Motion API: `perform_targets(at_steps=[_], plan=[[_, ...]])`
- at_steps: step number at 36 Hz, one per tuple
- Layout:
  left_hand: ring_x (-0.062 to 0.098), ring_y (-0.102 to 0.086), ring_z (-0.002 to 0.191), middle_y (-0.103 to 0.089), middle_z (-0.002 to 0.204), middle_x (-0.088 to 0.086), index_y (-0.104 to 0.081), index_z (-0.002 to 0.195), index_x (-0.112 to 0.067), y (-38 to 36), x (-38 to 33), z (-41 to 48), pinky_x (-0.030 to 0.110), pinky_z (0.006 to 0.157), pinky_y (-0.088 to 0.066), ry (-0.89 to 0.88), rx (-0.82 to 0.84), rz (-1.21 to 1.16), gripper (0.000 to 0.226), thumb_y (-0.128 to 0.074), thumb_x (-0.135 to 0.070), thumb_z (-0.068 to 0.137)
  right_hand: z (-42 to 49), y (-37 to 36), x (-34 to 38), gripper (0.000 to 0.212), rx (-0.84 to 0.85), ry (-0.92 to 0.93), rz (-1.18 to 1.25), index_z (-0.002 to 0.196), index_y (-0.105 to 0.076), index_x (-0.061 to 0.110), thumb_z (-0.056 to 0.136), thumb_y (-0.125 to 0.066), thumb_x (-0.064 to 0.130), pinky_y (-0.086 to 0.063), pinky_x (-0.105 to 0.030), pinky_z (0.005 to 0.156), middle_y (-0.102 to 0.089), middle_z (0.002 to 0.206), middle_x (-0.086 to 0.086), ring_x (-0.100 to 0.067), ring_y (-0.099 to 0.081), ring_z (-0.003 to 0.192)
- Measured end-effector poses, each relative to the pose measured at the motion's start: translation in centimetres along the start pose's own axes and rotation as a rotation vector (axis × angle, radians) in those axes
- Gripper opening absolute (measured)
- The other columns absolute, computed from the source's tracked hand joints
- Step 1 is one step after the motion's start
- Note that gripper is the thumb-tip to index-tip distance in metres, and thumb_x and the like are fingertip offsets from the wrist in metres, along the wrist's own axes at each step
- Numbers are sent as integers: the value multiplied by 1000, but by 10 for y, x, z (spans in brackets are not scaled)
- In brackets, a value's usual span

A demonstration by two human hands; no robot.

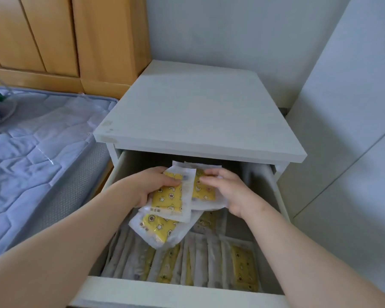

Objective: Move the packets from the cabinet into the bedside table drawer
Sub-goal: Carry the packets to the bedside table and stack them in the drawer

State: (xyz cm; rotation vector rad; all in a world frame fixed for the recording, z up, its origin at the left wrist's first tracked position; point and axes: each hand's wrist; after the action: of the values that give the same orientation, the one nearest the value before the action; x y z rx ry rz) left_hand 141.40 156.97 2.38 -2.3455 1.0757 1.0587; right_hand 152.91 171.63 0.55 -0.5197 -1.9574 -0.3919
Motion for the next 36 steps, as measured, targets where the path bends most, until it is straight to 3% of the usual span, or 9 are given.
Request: perform_targets(at_steps=[5, 10, 13, 15, 21, 23, 25, 30, 36], plan=[[30, -66, 83, -67, 102, 15, -49, 124, -15, -6, 1, 4, 47, 74, -54, -81, -60, -23, 39, -63, -9, 88, 8, -4, 2, 57, -66, 49, -58, 130, -49, 21, 80, -73, 9, -48, -41, 95, -56, 118, -3, -24, -57, 109], [33, -67, 87, -64, 107, 17, -41, 134, -22, -11, 7, 5, 49, 73, -56, -70, -102, 22, 60, -68, -6, 82, 11, 5, -3, 76, -87, -17, 0, 142, -37, 20, 77, -72, -1, -49, -44, 94, -53, 130, -8, -29, -57, 111], [34, -67, 86, -63, 108, 19, -41, 134, -23, -10, 9, 11, 51, 75, -56, -53, -165, 10, 63, -70, -5, 80, 17, 14, -4, 75, -168, 13, 16, 142, -35, 19, 80, -68, -5, -50, -39, 86, -52, 130, -9, -29, -56, 112], [34, -67, 82, -62, 109, 19, -40, 135, -23, -10, 10, 15, 49, 69, -56, -58, -228, -10, 65, -70, -5, 80, 23, 24, -8, 74, -228, 26, 4, 143, -33, 21, 82, -66, -5, -49, -44, 93, -51, 131, -10, -30, -55, 114], [29, -62, 80, -58, 110, 15, -32, 142, -21, -3, 12, 22, 43, 70, -53, -119, -410, -82, 72, -69, -5, 82, 35, 45, -38, 66, -363, -40, -380, 145, -26, 22, 89, -51, -3, -48, -34, 87, -47, 134, -11, -28, -51, 115], [27, -61, 77, -57, 104, 13, -33, 142, -21, -1, 11, 23, 42, 69, -52, -120, -427, -111, 72, -69, -5, 82, 36, 44, -46, 74, -349, -117, -417, 149, -17, 25, 90, -50, -6, -46, -32, 84, -42, 139, -12, -28, -49, 118], [27, -60, 78, -57, 103, 13, -33, 142, -21, 0, 11, 24, 42, 69, -52, -123, -431, -119, 71, -69, -6, 82, 38, 44, -52, 78, -337, -163, -444, 150, -13, 23, 90, -52, -6, -44, -35, 94, -36, 144, -12, -30, -44, 126], [30, -63, 84, -60, 104, 14, -33, 141, -21, 0, 13, 27, 45, 73, -53, -141, -424, -127, 70, -69, -6, 82, 41, 46, -61, 78, -308, -246, -612, 146, -18, 9, 83, -63, 1, -36, -43, 107, -36, 144, -19, -35, -40, 130], [28, -63, 82, -60, 107, 13, -32, 141, -22, 6, 13, 29, 44, 73, -54, -150, -422, -131, 70, -68, -7, 83, 41, 31, -59, 60, -217, -310, -928, 144, -24, 3, 92, -53, 12, -38, -32, 106, -38, 143, -16, -28, -41, 130]])
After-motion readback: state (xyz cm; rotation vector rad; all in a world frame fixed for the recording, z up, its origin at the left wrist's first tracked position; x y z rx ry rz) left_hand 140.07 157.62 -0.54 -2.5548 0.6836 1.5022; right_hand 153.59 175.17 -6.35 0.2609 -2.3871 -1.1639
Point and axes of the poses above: each hand's wrist, its own z-axis towards the middle knuckle, its own y-axis out of the back of the hand, x = y × z
